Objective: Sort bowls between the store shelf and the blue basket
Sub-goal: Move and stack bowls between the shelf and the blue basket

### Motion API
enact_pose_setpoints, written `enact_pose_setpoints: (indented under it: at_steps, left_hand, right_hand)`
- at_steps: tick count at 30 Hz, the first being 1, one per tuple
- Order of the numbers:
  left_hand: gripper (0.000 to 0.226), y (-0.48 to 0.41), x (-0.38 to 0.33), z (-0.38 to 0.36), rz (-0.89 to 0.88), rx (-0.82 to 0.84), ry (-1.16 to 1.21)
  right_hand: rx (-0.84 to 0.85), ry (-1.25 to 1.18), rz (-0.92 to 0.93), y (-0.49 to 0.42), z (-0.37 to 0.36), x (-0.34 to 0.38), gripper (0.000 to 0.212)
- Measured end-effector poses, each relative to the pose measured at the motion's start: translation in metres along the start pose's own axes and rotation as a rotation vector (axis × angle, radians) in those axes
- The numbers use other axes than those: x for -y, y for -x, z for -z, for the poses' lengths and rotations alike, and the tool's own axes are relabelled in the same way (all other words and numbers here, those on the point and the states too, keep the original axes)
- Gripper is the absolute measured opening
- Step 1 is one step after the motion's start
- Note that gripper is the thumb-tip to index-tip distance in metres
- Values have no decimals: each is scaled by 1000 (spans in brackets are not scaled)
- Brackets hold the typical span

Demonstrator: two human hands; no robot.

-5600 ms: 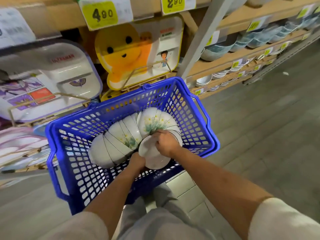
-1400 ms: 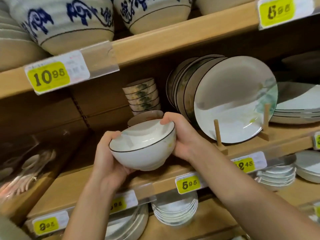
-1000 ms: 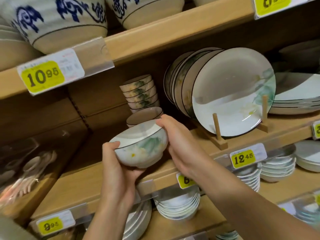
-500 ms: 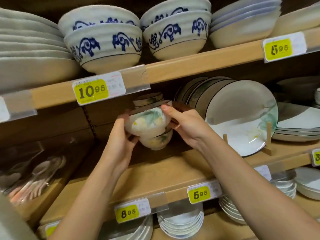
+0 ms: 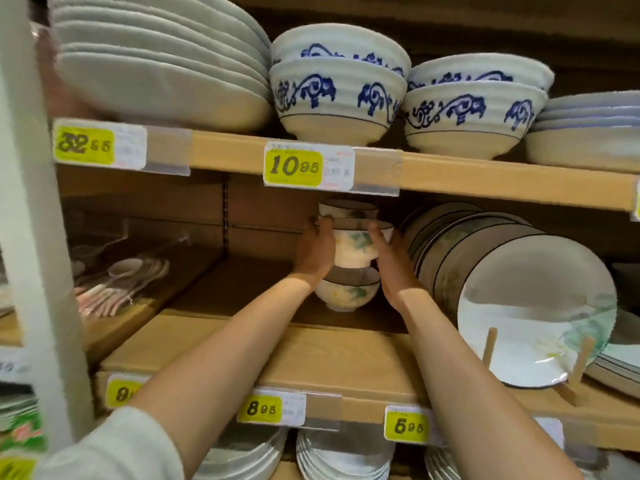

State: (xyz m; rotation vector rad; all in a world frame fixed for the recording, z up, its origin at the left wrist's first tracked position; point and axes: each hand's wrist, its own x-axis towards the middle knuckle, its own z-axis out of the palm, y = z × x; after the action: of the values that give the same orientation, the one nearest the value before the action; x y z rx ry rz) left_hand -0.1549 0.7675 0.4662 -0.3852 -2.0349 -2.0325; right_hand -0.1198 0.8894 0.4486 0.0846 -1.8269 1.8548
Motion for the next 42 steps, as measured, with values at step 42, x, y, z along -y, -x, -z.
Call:
enact_pose_setpoints:
  at_steps: [42]
  left_hand:
    - [44, -5, 75, -12, 147, 18, -69]
  right_hand:
    - [-116, 227, -243, 3, -5, -57, 84]
